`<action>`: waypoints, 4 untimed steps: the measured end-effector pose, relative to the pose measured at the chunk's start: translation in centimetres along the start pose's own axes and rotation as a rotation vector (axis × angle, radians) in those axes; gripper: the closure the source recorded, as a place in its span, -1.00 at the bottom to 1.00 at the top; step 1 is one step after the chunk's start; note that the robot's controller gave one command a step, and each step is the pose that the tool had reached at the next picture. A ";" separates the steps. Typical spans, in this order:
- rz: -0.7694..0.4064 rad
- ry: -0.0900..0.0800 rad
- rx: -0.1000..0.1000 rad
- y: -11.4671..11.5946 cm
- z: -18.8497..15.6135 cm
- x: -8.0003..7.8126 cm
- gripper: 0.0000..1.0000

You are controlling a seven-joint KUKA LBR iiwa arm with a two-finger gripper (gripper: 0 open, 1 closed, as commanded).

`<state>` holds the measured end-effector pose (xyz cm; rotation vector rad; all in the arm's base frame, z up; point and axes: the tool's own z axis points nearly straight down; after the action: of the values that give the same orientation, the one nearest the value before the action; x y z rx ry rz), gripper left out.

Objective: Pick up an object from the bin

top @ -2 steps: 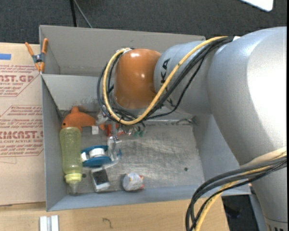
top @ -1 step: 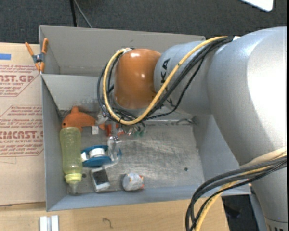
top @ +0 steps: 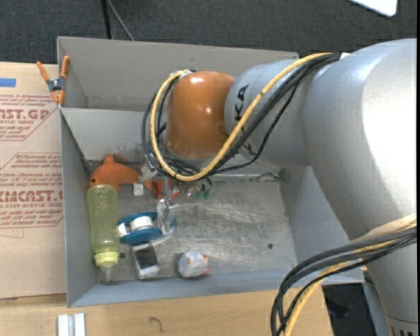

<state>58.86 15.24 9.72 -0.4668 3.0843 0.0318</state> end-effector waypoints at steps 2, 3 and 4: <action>-0.265 -0.001 0.006 -2.2 -0.9 0.9 -1.00; -0.518 0.016 0.007 -6.0 -1.6 2.1 -1.00; -0.634 0.021 0.016 -7.1 -1.5 3.1 -1.00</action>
Offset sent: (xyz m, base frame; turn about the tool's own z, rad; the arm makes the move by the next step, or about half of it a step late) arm -0.0074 -0.0447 0.0147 -0.4650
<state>57.94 7.53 10.99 -1.4099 2.7970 -0.0088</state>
